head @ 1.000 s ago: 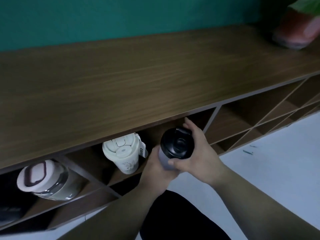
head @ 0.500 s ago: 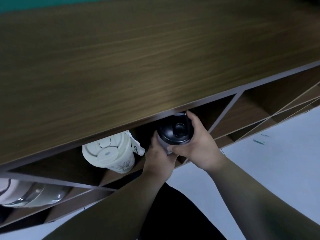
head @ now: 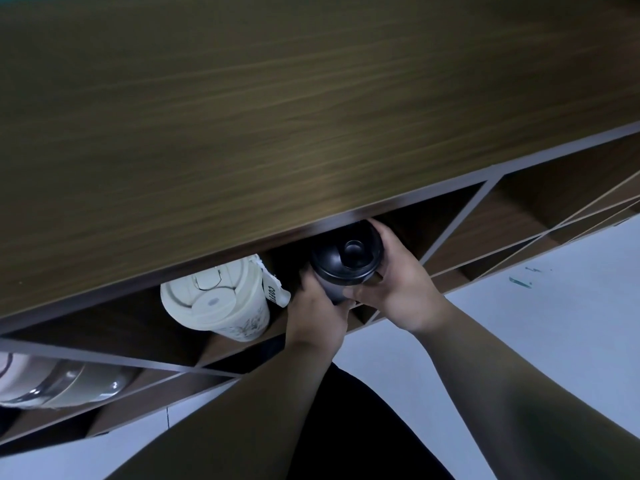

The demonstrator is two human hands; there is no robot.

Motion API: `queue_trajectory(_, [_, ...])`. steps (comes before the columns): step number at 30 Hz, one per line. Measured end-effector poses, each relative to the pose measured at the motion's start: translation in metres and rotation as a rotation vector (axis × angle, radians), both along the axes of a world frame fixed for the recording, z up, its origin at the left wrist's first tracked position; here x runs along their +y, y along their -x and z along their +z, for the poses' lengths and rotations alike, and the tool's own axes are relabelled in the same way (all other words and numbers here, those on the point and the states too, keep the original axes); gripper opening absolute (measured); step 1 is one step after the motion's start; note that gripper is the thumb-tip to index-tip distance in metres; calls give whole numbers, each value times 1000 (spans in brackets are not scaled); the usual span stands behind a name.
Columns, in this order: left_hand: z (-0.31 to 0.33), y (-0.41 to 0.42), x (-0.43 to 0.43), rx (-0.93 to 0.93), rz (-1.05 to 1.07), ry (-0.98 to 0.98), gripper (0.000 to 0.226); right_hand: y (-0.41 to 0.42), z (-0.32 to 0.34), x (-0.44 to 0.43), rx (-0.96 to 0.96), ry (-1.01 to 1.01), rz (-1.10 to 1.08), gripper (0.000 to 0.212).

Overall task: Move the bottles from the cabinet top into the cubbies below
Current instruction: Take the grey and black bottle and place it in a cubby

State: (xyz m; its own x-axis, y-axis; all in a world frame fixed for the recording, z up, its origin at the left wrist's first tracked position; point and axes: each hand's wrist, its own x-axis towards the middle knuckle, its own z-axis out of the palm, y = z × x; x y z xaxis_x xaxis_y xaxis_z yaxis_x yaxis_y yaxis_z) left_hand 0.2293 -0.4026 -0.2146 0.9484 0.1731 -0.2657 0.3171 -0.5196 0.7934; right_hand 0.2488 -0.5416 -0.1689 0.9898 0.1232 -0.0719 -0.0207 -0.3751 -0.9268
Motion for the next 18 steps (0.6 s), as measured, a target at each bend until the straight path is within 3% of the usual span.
queue_trajectory(18, [-5,3,7,-65,-21,95,99,0,-7,-9,88,-58,81,130])
